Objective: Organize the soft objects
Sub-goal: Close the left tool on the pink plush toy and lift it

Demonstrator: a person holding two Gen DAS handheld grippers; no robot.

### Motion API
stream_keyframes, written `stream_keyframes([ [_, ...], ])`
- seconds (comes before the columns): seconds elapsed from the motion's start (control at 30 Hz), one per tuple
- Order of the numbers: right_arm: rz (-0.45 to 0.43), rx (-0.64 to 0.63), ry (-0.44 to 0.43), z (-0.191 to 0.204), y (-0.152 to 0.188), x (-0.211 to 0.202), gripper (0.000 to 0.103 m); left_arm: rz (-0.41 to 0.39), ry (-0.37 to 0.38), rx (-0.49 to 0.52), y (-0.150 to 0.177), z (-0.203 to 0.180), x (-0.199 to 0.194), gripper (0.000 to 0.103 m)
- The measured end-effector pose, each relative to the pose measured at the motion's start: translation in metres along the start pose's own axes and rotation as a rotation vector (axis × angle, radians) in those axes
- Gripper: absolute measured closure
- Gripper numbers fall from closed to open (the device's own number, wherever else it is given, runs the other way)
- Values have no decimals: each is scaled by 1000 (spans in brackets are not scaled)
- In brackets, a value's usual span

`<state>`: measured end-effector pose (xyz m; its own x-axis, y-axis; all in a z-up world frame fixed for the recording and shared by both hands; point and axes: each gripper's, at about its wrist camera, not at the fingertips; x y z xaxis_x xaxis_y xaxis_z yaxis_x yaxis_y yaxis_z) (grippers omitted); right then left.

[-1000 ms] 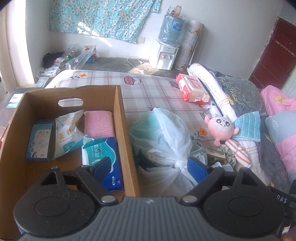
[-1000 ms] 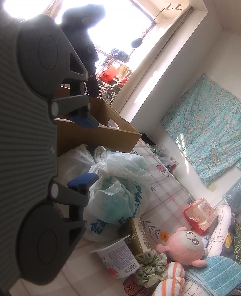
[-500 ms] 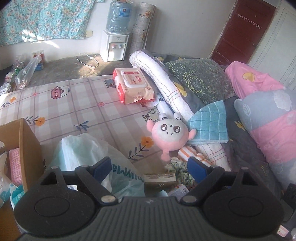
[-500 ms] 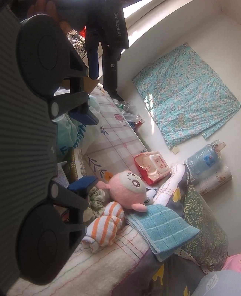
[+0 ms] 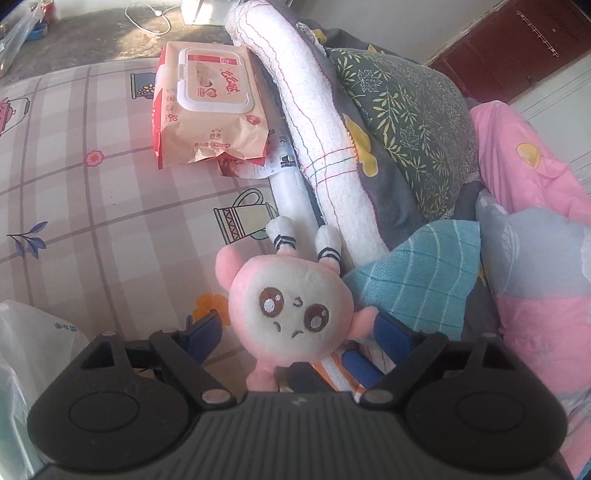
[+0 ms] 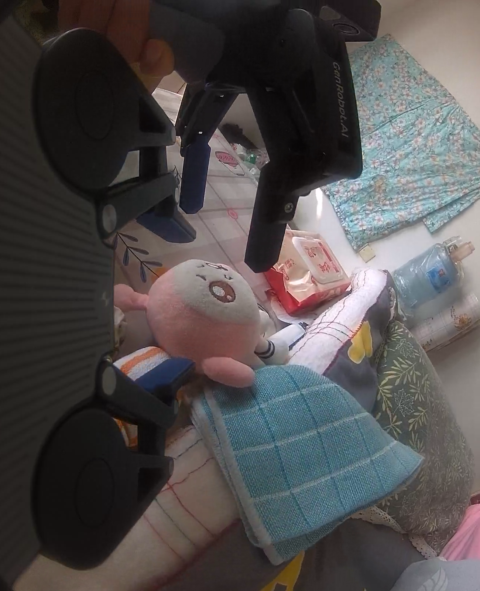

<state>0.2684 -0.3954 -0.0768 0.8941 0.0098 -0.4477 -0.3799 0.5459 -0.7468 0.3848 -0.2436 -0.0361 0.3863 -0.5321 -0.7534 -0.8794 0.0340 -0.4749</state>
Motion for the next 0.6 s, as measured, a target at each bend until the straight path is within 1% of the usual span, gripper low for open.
stream_keyframes([
  [0.17, 20, 6, 13, -4, 1, 32, 30, 40, -34, -33, -9, 5, 34, 13],
  [0.27, 26, -12, 24, -3, 4, 43, 30, 68, -37, -55, -10, 8, 45, 14],
  [0.33, 24, -16, 23, -3, 3, 48, 30, 64, -38, -51, -10, 9, 47, 14],
  [0.43, 13, -19, 25, -3, 1, 54, 33, 60, -41, -27, -9, 6, 47, 17],
  [0.47, 11, -14, 24, -4, 0, 52, 35, 58, -45, -18, -9, 5, 46, 19],
  [0.6, -8, -19, 17, -1, -5, 44, 36, 53, -34, -27, -7, 4, 35, 20],
])
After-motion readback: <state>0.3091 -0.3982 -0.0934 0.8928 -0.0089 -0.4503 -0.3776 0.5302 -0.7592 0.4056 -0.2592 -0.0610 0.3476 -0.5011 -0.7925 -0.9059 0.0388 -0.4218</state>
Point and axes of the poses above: each gripper's, at about its wrist camera, not at the fingertips, and x roughly the way its jaws point, z to its left, y to its underside, and after that the axes turned 15 degrees about -z, right-handed
